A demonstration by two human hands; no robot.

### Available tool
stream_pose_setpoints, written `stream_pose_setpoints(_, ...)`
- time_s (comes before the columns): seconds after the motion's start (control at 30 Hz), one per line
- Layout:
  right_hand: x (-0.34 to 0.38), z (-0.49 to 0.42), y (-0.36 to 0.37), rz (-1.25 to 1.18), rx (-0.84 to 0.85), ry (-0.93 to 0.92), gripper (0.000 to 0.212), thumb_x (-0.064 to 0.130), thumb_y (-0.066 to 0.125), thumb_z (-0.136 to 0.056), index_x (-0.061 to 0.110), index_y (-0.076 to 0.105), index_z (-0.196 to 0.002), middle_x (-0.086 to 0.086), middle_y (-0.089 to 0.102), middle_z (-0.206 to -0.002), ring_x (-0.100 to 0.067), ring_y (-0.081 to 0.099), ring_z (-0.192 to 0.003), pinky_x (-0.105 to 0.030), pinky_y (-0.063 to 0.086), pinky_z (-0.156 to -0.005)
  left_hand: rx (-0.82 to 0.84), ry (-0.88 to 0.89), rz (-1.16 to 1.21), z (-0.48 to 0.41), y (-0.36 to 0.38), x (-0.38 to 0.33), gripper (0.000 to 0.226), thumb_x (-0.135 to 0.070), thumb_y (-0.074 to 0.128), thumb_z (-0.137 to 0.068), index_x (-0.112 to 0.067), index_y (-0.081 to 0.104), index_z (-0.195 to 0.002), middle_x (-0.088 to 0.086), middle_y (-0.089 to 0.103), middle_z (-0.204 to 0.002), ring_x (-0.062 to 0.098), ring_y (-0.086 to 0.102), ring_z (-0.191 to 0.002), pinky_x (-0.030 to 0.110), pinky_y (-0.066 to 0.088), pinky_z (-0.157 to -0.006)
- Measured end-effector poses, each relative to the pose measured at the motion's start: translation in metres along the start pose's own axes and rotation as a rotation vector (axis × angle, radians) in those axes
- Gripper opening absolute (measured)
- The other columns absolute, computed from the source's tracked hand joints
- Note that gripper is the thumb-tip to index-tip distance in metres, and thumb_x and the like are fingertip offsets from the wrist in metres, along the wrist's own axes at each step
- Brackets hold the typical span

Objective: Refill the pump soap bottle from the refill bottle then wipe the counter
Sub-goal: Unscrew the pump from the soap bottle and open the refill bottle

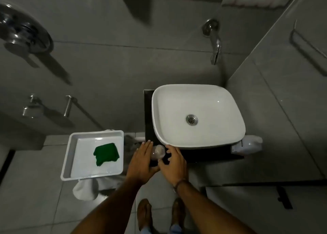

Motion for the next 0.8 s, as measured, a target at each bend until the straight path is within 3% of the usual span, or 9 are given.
stream_pose_setpoints(0.1,0.003,-0.013,0.009,-0.072,-0.067,0.069,0.043,0.026,0.085,-0.073,0.025,0.070,-0.114,0.006,0.070,-0.114,-0.015,0.068,-0.101,-0.033,0.060,-0.088,0.030,-0.056,0.212,-0.015,-0.002,0.001,0.090,-0.037,0.085,-0.088,-0.014,0.040,-0.163,0.008,0.046,-0.167,0.028,0.044,-0.154,0.041,0.040,-0.124)
stream_pose_setpoints(0.23,-0.003,-0.018,0.020,-0.141,-0.155,0.126,0.038,0.034,0.092,-0.064,0.028,0.074,-0.097,0.011,0.073,-0.099,-0.008,0.067,-0.089,-0.025,0.060,-0.077,0.002,-0.079,0.253,-0.025,-0.007,0.007,0.062,-0.035,0.080,-0.090,-0.020,0.061,-0.146,0.005,0.070,-0.142,0.029,0.068,-0.128,0.041,0.053,-0.106)
stream_pose_setpoints(0.37,-0.003,-0.019,0.027,-0.088,-0.180,0.115,0.029,0.041,0.088,-0.067,0.028,0.073,-0.088,0.010,0.070,-0.090,-0.011,0.066,-0.082,-0.031,0.061,-0.071,0.034,-0.031,0.239,-0.027,-0.008,0.012,0.064,-0.046,0.079,-0.083,-0.021,0.066,-0.140,0.003,0.074,-0.132,0.027,0.072,-0.116,0.032,0.051,-0.095)
stream_pose_setpoints(0.47,0.000,-0.023,0.026,-0.034,-0.112,0.024,0.018,0.030,0.082,-0.077,0.024,0.074,-0.093,0.004,0.068,-0.097,-0.015,0.067,-0.087,-0.036,0.062,-0.078,0.032,-0.019,0.252,-0.024,-0.007,0.013,0.066,-0.051,0.076,-0.082,-0.022,0.065,-0.140,0.003,0.074,-0.132,0.027,0.072,-0.116,0.030,0.049,-0.094)
stream_pose_setpoints(0.57,-0.002,-0.021,0.022,-0.042,-0.015,-0.070,0.031,0.013,0.077,-0.081,0.021,0.074,-0.111,0.003,0.067,-0.114,-0.016,0.066,-0.106,-0.039,0.058,-0.095,0.040,0.004,0.253,-0.023,-0.004,0.011,0.072,-0.056,0.076,-0.082,-0.019,0.063,-0.143,0.005,0.072,-0.135,0.028,0.071,-0.119,0.035,0.052,-0.099)
stream_pose_setpoints(0.63,-0.003,-0.016,0.020,-0.064,-0.015,-0.062,0.045,0.013,0.080,-0.078,0.027,0.067,-0.118,0.007,0.066,-0.122,-0.011,0.063,-0.111,-0.034,0.057,-0.099,0.035,0.006,0.256,-0.020,-0.003,0.009,0.077,-0.064,0.067,-0.081,-0.020,0.063,-0.143,0.006,0.072,-0.135,0.029,0.071,-0.119,0.040,0.055,-0.100)
stream_pose_setpoints(0.73,-0.002,-0.014,0.022,-0.148,-0.074,0.050,0.059,0.028,0.091,-0.065,0.038,0.057,-0.112,0.011,0.064,-0.108,-0.008,0.064,-0.099,-0.025,0.060,-0.082,-0.001,0.010,0.260,-0.017,-0.002,0.007,0.079,-0.069,0.053,-0.079,-0.021,0.064,-0.141,0.005,0.072,-0.133,0.028,0.071,-0.116,0.040,0.056,-0.097)
stream_pose_setpoints(0.8,0.001,-0.018,0.025,-0.160,-0.105,0.072,0.054,0.028,0.090,-0.067,0.037,0.055,-0.107,0.010,0.063,-0.102,-0.012,0.066,-0.095,-0.028,0.062,-0.077,-0.013,0.013,0.264,-0.015,-0.001,0.006,0.081,-0.069,0.053,-0.079,-0.020,0.064,-0.141,0.005,0.072,-0.132,0.027,0.071,-0.115,0.037,0.054,-0.094)
Point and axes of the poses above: each hand's wrist, its own z-axis away from the middle knuckle, its own y-axis out of the palm, x = y × z, the point moved 4 cm from there along -z, towards the middle knuckle
